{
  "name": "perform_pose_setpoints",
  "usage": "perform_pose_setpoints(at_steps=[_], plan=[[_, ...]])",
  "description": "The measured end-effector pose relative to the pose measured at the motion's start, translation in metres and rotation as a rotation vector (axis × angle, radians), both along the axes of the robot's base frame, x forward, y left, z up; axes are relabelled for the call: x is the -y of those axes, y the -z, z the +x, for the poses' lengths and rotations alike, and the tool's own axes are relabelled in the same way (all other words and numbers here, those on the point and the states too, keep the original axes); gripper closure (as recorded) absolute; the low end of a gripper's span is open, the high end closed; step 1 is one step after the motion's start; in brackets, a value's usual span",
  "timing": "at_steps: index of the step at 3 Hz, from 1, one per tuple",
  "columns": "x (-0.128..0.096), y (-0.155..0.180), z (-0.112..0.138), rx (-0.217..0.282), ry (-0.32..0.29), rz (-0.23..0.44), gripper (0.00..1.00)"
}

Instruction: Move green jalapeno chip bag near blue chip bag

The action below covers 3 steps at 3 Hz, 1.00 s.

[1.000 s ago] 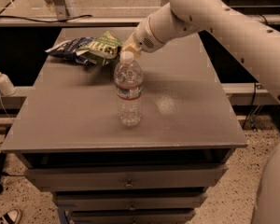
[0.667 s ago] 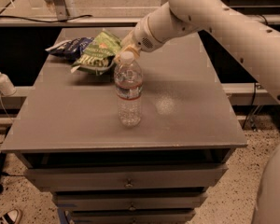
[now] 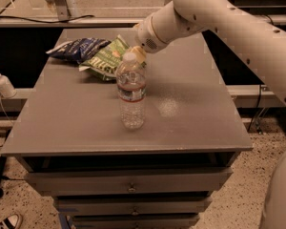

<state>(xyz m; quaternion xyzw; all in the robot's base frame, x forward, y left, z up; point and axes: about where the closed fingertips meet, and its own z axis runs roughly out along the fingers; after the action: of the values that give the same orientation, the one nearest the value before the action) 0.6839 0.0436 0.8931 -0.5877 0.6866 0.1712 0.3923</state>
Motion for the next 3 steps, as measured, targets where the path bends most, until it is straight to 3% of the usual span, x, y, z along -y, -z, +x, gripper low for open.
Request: perform_pose_setpoints(at_steps=[2,3], plan=[[0.034,-0.009,-0.007,0.014,-0.034,-0.021,0.0],[0.083,-0.021,-0.004,0.044,-0.005,-0.061,0.0]])
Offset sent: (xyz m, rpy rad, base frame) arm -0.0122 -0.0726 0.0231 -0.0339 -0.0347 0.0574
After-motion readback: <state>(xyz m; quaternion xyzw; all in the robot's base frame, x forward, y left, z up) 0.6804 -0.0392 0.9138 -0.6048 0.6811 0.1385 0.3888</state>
